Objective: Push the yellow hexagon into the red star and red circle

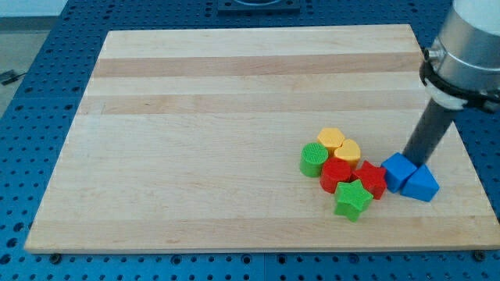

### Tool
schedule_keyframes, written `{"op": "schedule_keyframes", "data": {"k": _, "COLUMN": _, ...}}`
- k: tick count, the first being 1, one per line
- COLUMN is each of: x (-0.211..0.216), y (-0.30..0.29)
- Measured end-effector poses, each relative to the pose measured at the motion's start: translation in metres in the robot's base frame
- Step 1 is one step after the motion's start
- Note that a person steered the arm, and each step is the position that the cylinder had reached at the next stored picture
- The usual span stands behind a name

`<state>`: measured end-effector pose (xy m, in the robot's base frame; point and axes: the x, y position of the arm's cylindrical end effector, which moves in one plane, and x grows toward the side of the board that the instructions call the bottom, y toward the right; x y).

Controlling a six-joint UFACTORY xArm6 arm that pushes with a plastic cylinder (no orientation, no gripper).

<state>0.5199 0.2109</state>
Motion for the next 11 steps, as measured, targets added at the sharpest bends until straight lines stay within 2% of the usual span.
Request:
{"op": "schedule_keyframes", "data": {"k": 1, "x": 0.023, "y": 0.001}}
{"op": "schedule_keyframes", "data": {"k": 2, "x": 0.022, "y": 0.001}}
{"op": "schedule_keyframes", "data": {"k": 3, "x": -0.015, "y": 0.002}}
{"op": "schedule_keyframes", "data": {"k": 4, "x": -0.073, "y": -0.017}}
{"op": "schedule_keyframes", "data": {"k": 5, "x": -0.085, "y": -0.070}}
{"op": "schedule_keyframes", "data": {"k": 6, "x": -0.065, "y": -0.099}}
{"op": "schedule_keyframes", "data": {"k": 8, "x": -0.035, "y": -0.095}}
{"op": "schedule_keyframes", "data": {"k": 10, "x": -0.101, "y": -0.126}}
{"op": "schedule_keyframes", "data": {"k": 11, "x": -0.100, "y": -0.173}}
